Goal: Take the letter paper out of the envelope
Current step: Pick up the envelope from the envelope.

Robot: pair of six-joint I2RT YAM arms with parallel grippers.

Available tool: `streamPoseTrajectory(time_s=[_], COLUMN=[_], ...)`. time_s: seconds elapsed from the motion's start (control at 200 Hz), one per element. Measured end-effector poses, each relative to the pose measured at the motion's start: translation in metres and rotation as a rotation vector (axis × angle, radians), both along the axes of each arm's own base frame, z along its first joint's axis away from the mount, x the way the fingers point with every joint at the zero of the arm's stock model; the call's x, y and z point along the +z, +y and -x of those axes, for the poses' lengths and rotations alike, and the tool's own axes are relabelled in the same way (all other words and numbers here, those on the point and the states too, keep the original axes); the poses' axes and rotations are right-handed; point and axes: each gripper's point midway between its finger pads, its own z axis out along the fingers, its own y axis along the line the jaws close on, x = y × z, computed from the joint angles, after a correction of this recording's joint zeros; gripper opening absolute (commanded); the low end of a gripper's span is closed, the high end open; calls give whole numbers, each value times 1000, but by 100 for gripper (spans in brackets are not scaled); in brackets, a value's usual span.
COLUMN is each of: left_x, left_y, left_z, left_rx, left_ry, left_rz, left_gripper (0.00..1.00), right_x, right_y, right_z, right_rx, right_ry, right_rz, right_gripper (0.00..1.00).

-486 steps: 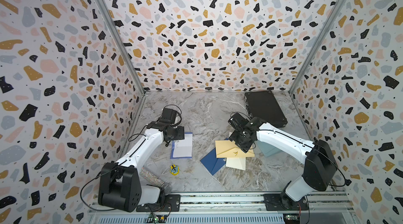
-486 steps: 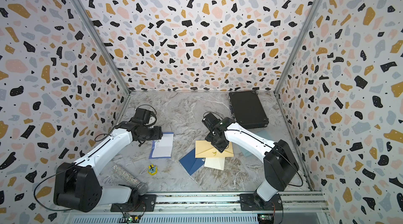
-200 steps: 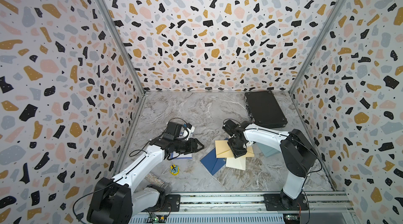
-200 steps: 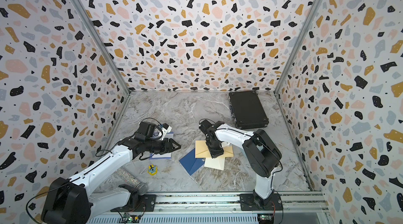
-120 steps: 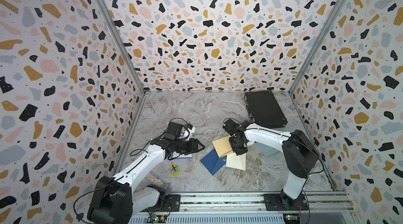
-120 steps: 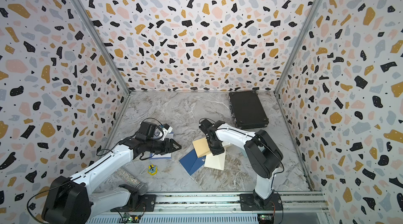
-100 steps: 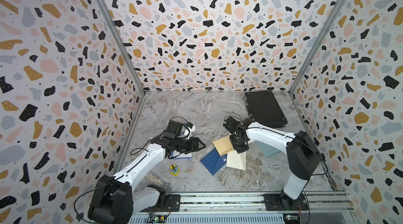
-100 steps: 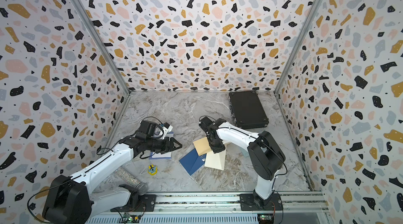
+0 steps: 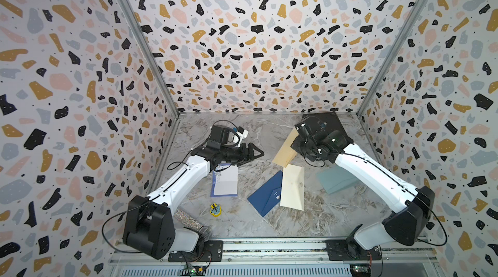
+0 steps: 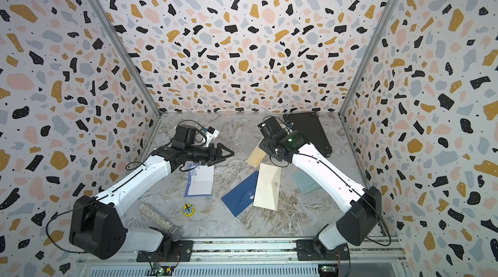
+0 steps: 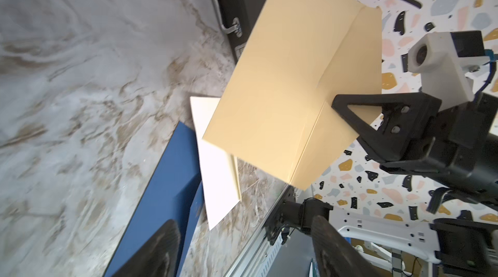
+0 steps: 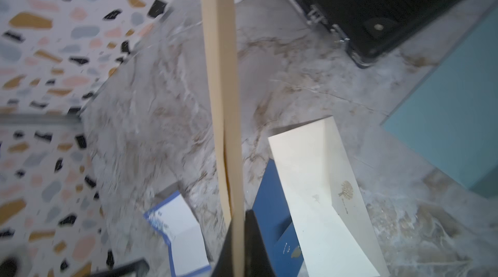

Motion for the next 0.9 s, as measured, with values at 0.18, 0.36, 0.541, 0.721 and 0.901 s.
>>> streamPoseTrajectory(time_s=[0.18, 0.36, 0.541, 0.721, 0.901], left_x=[18, 30, 55, 62, 64], left_y=[-15, -17, -18, -21, -21], left_z=[-15, -19, -22, -18, -16], left_rx=[-54, -90, -132, -169, -180], left_ry=[-20, -25, -73, -88, -86], left_rz=[72, 147, 247, 281, 292], left_gripper=[79, 80, 80, 80, 71], right_x=[42, 50, 44, 56, 70], right_y=[16, 11, 20, 31, 38], right_z=[6, 14, 17, 12, -3], right_rx=[390, 540, 600, 654, 679], right_ry=[-115, -133, -98, -111, -133], right_rz=[-160, -398, -630, -781, -893], right_gripper=[0, 0, 0, 0, 0])
